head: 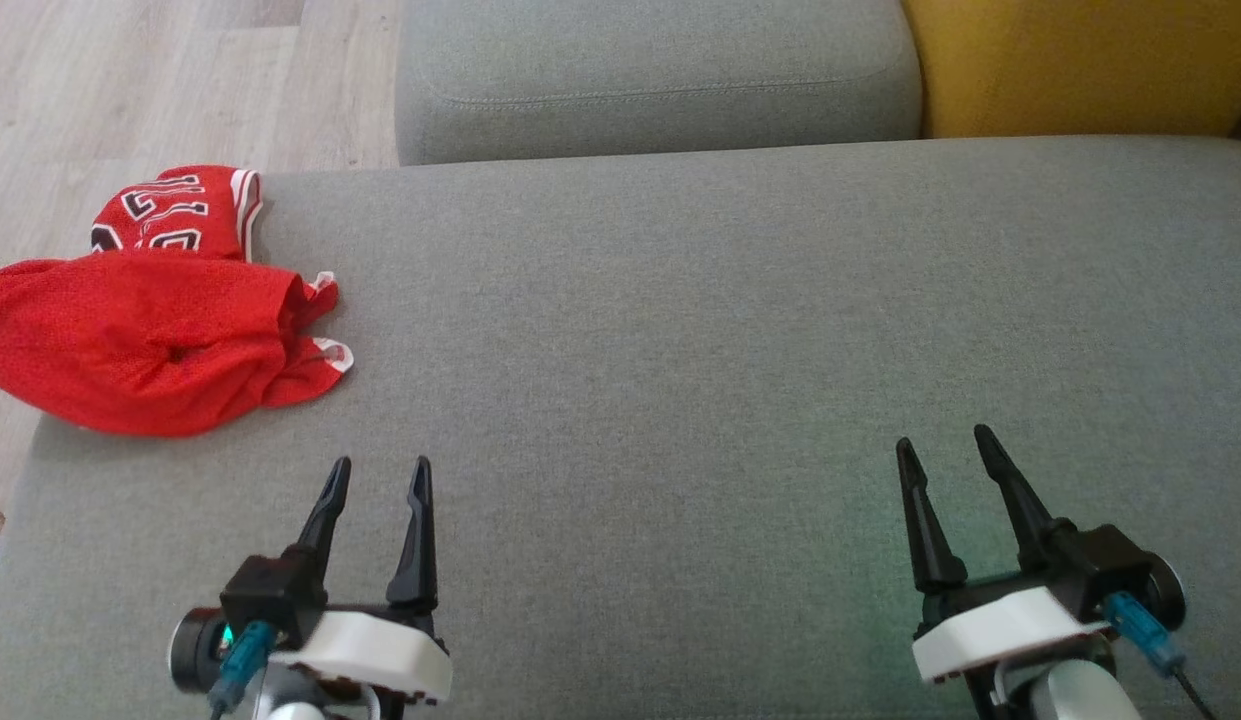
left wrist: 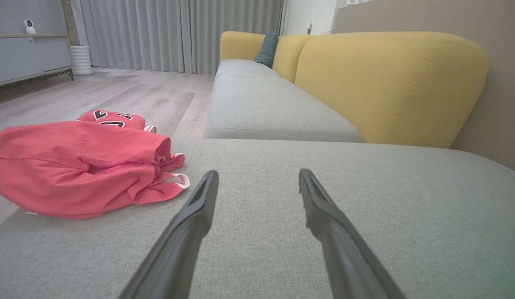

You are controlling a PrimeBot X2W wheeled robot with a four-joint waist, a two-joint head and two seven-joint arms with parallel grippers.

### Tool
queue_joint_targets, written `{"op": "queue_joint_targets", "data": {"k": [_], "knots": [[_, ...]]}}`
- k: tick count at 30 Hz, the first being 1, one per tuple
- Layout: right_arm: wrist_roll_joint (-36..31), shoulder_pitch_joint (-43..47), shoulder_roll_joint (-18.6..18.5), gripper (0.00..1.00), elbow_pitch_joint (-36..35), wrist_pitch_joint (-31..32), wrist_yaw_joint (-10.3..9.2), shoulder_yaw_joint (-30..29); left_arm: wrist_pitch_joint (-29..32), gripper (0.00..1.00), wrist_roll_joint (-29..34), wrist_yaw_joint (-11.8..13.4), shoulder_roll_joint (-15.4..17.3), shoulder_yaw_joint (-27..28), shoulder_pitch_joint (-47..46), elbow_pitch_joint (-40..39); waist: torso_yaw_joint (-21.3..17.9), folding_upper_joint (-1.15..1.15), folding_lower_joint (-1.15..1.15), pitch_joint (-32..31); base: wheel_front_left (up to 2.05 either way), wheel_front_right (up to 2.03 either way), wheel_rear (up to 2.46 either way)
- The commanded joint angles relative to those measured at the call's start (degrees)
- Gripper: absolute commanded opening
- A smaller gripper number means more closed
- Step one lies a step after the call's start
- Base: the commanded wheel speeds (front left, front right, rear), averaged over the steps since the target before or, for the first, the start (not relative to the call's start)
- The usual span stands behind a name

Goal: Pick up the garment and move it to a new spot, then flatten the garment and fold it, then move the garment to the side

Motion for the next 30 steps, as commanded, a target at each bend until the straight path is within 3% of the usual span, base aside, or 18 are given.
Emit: {"op": "queue_joint_targets", "data": {"k": [1,20,25,30], "knots": [[-0.1,-1.8,-0.5,1.0,-1.5,-0.6,-0.04,1.4,-0.7,1.0,0.1,0.4,0.5,1.6,-1.6,-1.7,0.0,0.0,0.0,0.0,0.0,0.0,0.0],[0.5,-1.5,-0.5,1.0,-1.6,-0.6,-0.04,1.1,-0.7,1.0,0.2,0.4,0.5,1.8,-1.7,-0.4,0.4,0.0,0.0,-0.1,0.0,0.0,0.0],[0.6,-1.0,-0.5,1.0,-2.2,-0.6,-0.04,1.0,-0.7,1.0,0.4,0.3,0.5,1.7,-2.0,-0.4,2.6,0.0,0.0,-0.1,0.0,0.0,0.0],[0.8,-0.7,-0.5,1.0,-3.0,-0.6,-0.04,0.6,-0.7,1.0,0.8,0.2,0.5,1.6,-2.2,-1.0,7.5,0.0,0.0,-0.1,0.0,0.0,0.0]]}}
